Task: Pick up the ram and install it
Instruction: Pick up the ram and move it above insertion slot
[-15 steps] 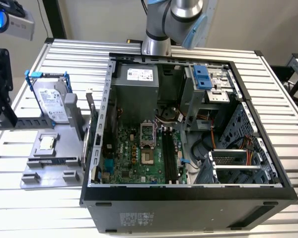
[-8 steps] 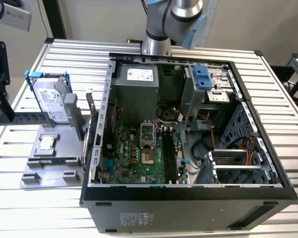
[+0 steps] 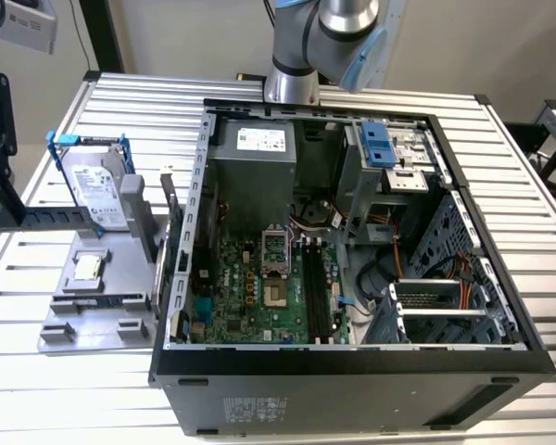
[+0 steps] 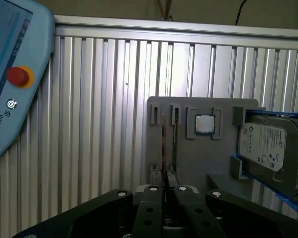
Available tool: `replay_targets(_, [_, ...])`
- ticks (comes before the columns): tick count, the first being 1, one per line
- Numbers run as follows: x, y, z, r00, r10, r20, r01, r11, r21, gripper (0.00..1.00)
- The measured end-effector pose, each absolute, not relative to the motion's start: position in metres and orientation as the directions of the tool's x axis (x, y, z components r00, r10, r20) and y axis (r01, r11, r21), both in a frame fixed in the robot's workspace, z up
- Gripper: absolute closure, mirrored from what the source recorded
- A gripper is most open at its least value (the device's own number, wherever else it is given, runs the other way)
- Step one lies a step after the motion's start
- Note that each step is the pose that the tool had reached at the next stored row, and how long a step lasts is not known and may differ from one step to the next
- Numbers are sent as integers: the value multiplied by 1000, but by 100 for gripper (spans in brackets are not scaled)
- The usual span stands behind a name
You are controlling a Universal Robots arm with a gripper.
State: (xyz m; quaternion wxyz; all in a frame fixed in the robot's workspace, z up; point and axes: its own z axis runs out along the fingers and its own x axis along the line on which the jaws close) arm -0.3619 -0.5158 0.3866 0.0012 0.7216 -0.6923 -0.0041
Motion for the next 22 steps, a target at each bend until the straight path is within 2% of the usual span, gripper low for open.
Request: replay_targets(22, [-324, -516, 387, 41, -999, -4, -999, -41, 10, 100])
